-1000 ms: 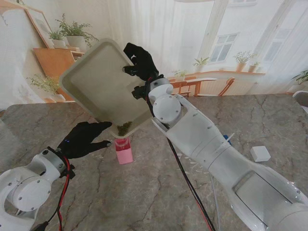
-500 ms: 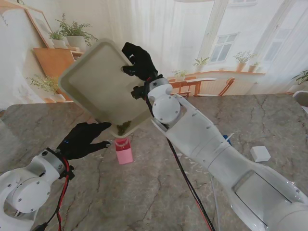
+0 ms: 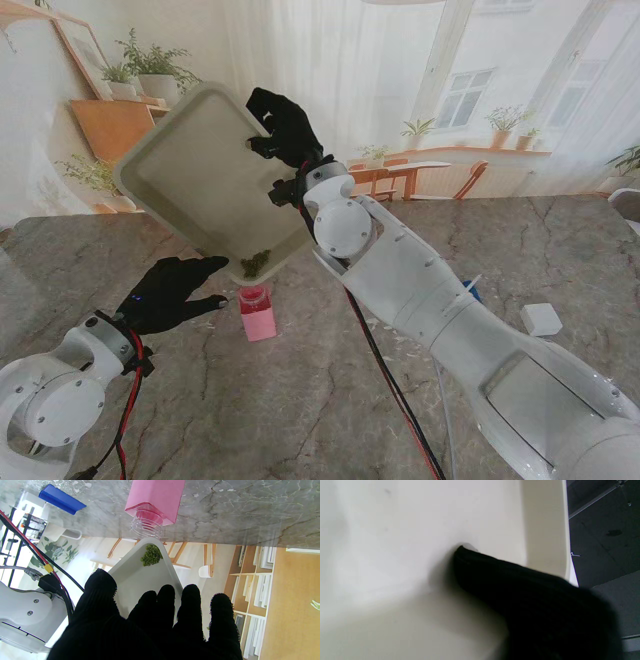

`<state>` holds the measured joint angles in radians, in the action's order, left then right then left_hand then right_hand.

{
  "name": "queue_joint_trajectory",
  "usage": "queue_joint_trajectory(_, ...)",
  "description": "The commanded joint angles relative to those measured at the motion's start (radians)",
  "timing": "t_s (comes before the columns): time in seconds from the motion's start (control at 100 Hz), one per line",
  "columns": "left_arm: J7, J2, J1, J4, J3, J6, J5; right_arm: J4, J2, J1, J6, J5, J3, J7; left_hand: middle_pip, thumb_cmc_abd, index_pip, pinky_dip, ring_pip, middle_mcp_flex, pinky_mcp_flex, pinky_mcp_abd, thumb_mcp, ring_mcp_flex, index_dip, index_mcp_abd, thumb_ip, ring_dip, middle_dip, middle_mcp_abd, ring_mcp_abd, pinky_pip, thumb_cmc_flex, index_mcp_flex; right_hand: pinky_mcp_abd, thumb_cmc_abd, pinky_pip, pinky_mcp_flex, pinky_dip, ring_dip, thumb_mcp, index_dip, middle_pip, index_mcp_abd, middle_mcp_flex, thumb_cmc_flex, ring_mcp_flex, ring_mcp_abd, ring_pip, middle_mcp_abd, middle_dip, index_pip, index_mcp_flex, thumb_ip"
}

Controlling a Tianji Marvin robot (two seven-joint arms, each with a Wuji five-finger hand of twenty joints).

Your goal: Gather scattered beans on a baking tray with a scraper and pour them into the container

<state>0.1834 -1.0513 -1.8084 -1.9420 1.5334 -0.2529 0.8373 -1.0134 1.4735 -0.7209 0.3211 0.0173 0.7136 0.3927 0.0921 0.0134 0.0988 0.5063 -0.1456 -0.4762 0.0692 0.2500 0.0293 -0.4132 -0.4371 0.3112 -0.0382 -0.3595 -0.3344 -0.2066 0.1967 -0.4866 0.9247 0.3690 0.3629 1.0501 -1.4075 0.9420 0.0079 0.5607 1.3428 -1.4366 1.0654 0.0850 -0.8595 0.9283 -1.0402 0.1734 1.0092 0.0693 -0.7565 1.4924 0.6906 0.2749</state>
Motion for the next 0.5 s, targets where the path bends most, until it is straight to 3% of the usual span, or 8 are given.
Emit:
queue_joint_trajectory(0.0,-0.004,-0.004,-0.009,-0.004,0.000,0.004,0.002,-0.010,0.007,0.013,0.011,-0.002,0.002,-0.010,-0.006,0.045,0.001,0.028,-0.010,-0.005,0.001,0.023,0.012,-0.011,0.001,-0.006,0.002,0.006,-0.013,0.024,0.006,0.015,0.017,0.012,-0.069,-0.020,-0.158,0.080,0.036,0.040,0.151,-0.031,0.099,0.028,-0.049,0.161,-0.039,-0.072,0.078,-0.161,-0.055,0.034,0.010,-0.033)
queue_joint_trajectory(0.49,-0.010,-0.005,-0.019,-0.008,0.002,0.011,0.003,-0.006,0.005,0.020,0.036,-0.029,-0.006,-0.009,-0.006,0.045,0.000,0.028,-0.010,-0.005,0.001,0.021,0.012,-0.011,0.001,-0.007,0.002,0.006,-0.012,0.023,0.004,0.016,0.017,0.011,-0.069,-0.019,-0.158,0.082,0.037,0.042,0.153,-0.030,0.096,0.029,-0.052,0.160,-0.041,-0.073,0.078,-0.163,-0.054,0.034,0.011,-0.034)
